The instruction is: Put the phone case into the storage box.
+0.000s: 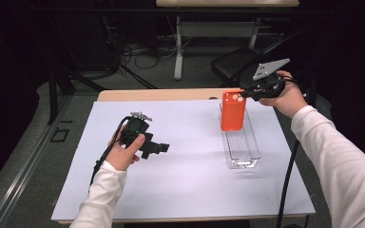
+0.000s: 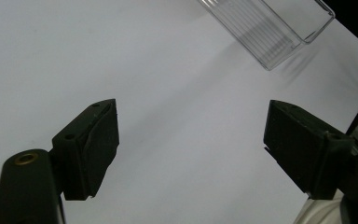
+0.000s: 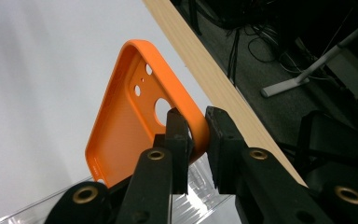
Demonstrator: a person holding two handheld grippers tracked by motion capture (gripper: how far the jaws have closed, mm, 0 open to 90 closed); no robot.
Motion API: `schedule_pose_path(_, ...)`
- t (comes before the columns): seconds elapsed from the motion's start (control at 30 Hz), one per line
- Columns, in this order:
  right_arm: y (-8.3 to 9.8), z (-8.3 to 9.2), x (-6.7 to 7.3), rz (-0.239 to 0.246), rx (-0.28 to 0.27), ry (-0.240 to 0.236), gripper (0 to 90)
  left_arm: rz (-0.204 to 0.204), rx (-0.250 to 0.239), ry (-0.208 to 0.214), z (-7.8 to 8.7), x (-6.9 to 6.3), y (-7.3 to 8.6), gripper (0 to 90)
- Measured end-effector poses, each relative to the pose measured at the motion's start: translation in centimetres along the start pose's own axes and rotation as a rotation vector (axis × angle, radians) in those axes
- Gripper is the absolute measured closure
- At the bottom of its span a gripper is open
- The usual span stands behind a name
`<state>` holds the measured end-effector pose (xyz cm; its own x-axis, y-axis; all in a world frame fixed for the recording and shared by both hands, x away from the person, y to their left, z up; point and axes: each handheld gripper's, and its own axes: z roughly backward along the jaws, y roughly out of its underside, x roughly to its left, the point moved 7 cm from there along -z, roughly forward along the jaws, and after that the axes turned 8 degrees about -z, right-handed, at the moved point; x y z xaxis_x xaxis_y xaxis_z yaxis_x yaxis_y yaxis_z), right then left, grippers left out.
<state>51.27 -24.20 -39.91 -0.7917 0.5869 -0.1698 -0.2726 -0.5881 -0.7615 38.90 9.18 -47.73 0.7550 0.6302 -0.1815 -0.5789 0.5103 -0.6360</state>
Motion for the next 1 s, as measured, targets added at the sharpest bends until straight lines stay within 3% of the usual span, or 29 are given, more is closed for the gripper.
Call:
schedule_pose_path(0.27,-0.4,-0.4,-1.4,0.016,-0.016,0.033,79.5,0.025,-0.024,0.022,-0.6,0.2,0.5,18.6)
schedule_pose_path(0.6,1.1,-1.7,-2.8,0.007,0.013,0.036,79.6,0.025,-0.039,0.021,-0.2,0.4,0.9,18.6)
schedule_pose_path(0.73,1.7,-1.8,-3.7,0.002,0.023,0.059,79.5,0.035,-0.055,0.017,0.0,0.5,1.0,18.6)
schedule_pose_path(1.0,2.2,-2.2,-4.6,0.018,-0.009,0.112,79.5,0.048,-0.061,0.019,0.1,0.5,1.3,18.6)
